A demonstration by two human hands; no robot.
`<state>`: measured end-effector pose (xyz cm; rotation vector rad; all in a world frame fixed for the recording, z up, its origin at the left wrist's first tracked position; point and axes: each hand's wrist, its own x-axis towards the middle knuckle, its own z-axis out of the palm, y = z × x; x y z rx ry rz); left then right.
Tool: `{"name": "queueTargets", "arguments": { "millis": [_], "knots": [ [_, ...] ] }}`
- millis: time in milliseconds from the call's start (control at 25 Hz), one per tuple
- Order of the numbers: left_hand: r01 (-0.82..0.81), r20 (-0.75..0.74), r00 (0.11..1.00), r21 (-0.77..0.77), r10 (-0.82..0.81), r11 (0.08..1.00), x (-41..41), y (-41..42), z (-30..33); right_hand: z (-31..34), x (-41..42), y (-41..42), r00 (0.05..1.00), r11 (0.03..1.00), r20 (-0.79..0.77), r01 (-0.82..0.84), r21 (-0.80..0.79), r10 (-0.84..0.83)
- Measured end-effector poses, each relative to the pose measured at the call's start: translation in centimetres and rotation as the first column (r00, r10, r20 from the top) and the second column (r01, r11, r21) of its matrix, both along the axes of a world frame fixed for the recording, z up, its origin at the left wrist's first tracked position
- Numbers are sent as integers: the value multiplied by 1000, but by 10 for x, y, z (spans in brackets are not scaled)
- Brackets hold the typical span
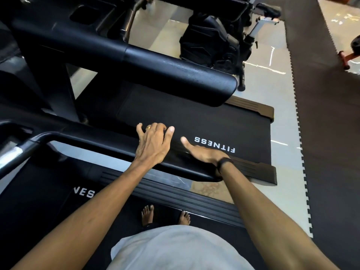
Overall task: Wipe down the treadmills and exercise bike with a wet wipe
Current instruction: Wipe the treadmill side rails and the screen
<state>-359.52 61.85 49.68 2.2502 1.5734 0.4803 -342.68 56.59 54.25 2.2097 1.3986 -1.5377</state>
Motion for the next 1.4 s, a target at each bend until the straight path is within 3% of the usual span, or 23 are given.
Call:
{"name": "queueTargets", "arguments": {
  "millis": [160, 240, 320, 400, 480, 560, 640, 720, 840, 960, 1080, 1240, 1400],
  "knots": [
    [-108, 131, 985, -8, 108, 994, -3, -4, 2, 2, -38, 0, 979, 954, -107, -142, 263, 175],
    [-186, 185, 965, -27, 187, 982, -9, -4, 1, 4, -35, -37, 955, 868, 7, -272, 415, 296],
    [-202, 192, 959, -44, 207, 978, -7, -2, 3, 3, -12, -65, 923, 832, 174, -385, 400, 343],
    [-162, 163, 972, -59, 170, 985, 0, -2, 5, 0, 5, -58, 944, 911, 205, -308, 275, 257],
    [-105, 136, 985, -35, 109, 994, 6, 0, 4, 0, 13, -31, 991, 980, 104, -101, 174, 83],
    [-92, 111, 989, -27, 94, 995, 4, -2, 3, -1, 6, -9, 1000, 994, -28, 0, 108, 3],
    [-112, 79, 990, -26, 114, 993, -2, -3, 2, -4, -7, -4, 997, 987, -58, -39, 155, 49],
    [-99, 81, 992, -39, 102, 994, -5, -1, 4, -6, -16, -22, 992, 949, -61, -91, 303, 114],
    [-43, 222, 973, -80, 60, 996, -15, 4, 6, -1, -7, -78, 995, 887, -102, 39, 459, 9],
    [27, 188, 982, 34, -33, 999, -46, 17, 4, -17, 12, -107, 986, 869, 143, 9, 494, -91],
    [72, 92, 992, 119, -84, 990, -85, 42, -2, -28, -12, -72, 932, 891, 337, -32, 453, -138],
    [169, -3, 985, 130, -170, 977, -91, 47, -7, -27, -88, -25, 953, 897, 293, -63, 437, -76],
    [163, -32, 987, 146, -160, 976, -91, 46, -10, -18, -128, -90, 934, 818, 357, -187, 544, -24]
  ]
}}
